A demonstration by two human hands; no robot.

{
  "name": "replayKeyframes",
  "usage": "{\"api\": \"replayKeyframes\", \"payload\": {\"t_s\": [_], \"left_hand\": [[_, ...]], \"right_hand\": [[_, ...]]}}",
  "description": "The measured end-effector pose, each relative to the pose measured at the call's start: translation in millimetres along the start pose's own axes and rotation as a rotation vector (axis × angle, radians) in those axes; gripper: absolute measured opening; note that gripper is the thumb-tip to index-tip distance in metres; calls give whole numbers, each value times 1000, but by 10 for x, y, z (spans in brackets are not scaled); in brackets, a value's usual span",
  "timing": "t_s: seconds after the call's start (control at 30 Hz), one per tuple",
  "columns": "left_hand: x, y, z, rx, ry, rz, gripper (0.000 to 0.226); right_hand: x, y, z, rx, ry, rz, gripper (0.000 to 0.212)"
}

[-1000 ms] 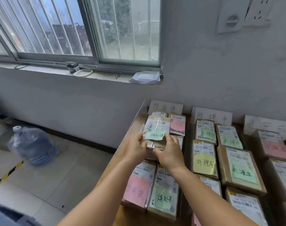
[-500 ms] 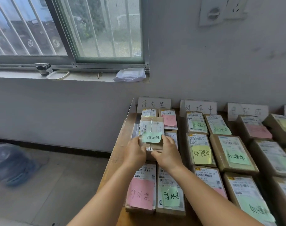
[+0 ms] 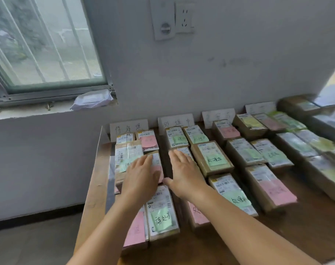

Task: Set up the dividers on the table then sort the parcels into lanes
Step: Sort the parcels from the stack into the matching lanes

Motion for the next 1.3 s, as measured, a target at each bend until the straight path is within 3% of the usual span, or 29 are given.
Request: {"api": "replayKeyframes", "payload": {"t_s": [0.37,1.0,1.3], "left_hand": [[-459,295,1298,-231,-96,-146,59],[-1635,984,4219,-361,31,-164,63],[-2081,730,5230,-479,33,-184,65]], "right_hand": [[532,786,1134,-153,70,60,77],[1635,2456,3838,-328,88,141,78],[1955,2637,4880,-444,63,151,78]]}}
Point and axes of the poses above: each hand's wrist, its own y-axis away from the middle knuckle, its own x-axis out of the back of the hand, z = x × y, the point moved 8 cm from there along -y, towards the middle knuckle, and after that the axes turned 5 degrees about y, right-handed, at the moved point
